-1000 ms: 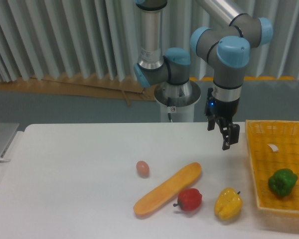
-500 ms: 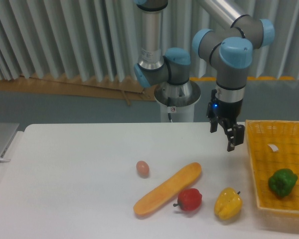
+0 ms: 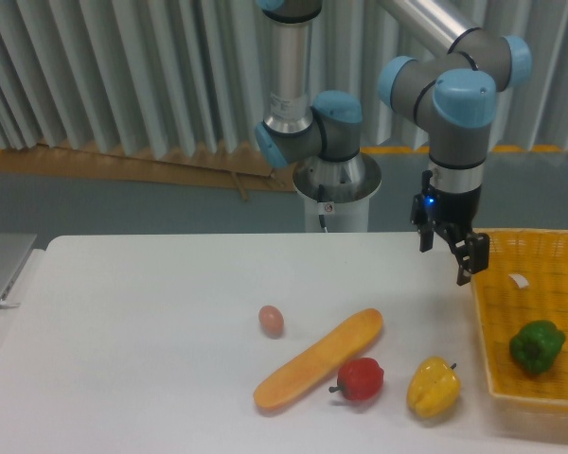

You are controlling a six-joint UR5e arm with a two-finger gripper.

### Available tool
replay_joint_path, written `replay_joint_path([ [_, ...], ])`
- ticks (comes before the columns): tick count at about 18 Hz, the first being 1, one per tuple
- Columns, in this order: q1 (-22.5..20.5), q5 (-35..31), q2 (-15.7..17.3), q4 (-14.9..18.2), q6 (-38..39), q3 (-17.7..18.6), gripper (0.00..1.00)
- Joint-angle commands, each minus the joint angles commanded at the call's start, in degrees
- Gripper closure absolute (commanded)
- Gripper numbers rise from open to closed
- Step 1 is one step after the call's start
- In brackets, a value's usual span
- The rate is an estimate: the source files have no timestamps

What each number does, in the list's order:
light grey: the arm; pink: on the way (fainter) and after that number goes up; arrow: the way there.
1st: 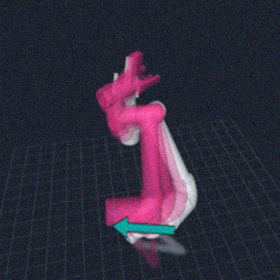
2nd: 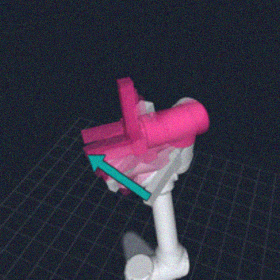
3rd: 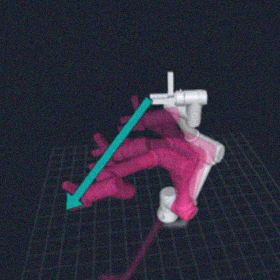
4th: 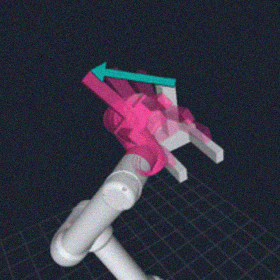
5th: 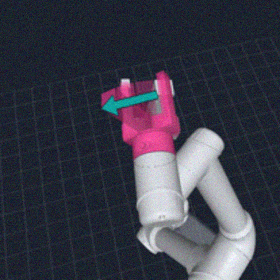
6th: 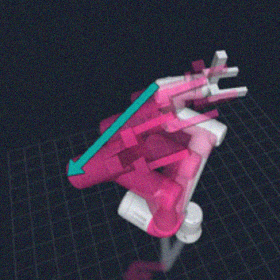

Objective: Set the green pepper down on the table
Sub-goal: 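Move the gripper over the yellow basket toward the green pepper, then lower the open gripper onto the green pepper in the basket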

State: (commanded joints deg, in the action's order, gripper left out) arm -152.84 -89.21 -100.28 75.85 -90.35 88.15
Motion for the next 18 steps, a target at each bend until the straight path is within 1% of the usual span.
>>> replay_joint_path([
  [3, -0.61, -0.09, -0.7, -0.09, 0.0, 0.0, 0.0],
  [6, -2.28, 0.09, -1.05, -0.26, -0.17, -0.09, 0.0],
  [8, -3.6, 0.09, -2.19, -0.7, -0.7, -0.09, 0.0],
  [10, -4.48, 0.09, -3.6, -2.37, -1.05, -0.09, 0.0],
  [12, -5.97, 0.09, -4.13, -3.25, -1.14, -0.26, 0.0],
  [18, -6.24, 0.0, -5.19, -5.27, -1.05, -0.7, 0.0],
])
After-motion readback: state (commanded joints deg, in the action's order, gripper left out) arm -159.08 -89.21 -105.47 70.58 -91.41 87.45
